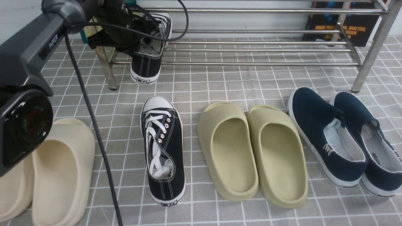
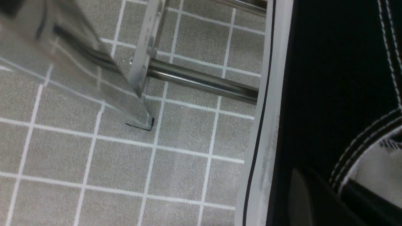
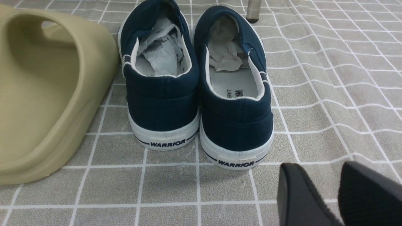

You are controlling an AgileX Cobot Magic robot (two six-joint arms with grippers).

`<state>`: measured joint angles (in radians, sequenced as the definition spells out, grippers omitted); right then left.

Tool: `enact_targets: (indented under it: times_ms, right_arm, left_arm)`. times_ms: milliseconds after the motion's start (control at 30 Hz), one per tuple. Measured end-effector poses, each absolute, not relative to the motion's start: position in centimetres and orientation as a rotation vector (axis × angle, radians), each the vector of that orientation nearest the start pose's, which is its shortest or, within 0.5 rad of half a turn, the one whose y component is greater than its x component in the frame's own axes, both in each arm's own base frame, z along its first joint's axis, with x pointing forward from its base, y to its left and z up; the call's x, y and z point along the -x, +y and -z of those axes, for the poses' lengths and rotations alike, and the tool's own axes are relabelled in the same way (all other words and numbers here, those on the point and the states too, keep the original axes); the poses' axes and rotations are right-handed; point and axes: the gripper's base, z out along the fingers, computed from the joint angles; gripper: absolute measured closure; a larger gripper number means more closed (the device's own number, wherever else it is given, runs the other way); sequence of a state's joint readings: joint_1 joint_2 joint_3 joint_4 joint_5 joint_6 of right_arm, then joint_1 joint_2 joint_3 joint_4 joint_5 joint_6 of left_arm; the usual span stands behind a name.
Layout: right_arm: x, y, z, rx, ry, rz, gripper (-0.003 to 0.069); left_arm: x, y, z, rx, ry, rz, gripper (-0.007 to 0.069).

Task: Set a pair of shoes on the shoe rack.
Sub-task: Use the left arm to put a shoe into the shoe rack, then use the left arm to grab the shoe closest to it

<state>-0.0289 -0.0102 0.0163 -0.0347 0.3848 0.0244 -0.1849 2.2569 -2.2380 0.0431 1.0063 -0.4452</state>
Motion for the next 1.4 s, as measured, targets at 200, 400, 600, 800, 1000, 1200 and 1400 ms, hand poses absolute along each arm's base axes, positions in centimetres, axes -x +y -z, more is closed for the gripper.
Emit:
enact_targets:
  times_ms: [200,400,600,800,1000,1200,1400]
  right_arm:
    - [-5.2,-0.3,-17.4,-0.029,1.874,0.037,0.0419]
    - [-5.2,-0.3,-17.4,-0.029,1.874,0.037,0.0419]
    - [-5.2,-0.3,-17.4,-0.029,1.874,0.037,0.0419]
    - [-5.2,-0.3,-17.4,-0.029,1.874,0.037,0.0419]
    - [-5.2,-0.3,-17.4,-0.029,1.874,0.037,0.0419]
    - [-5.2,-0.3,-17.4,-0.029,1.874,0.037,0.0419]
    - [-5.2,-0.3,-17.4,-0.029,1.874,0.037,0.0419]
  left_arm:
    - [-50.5,-8.9,-29.3,0.294,2.44,0.178,0.0517]
    - [-49.2,-8.5,-32.4,0.302,2.459,0.161,0.0372]
    - [-44.6,-7.7,-40.0,0.221,2.415,0.15,0.0312]
    - [-38.7,-7.3,-45.9,0.134,2.335,0.243,0.0315]
    - [-32.8,-7.0,-40.9,0.098,2.596,0.292,0.0361]
    - [-29.1,-7.1,-32.1,0.109,2.859,0.348,0.0391]
    - [-27.0,-7.5,-26.7,0.087,2.955,0.397,0.0393]
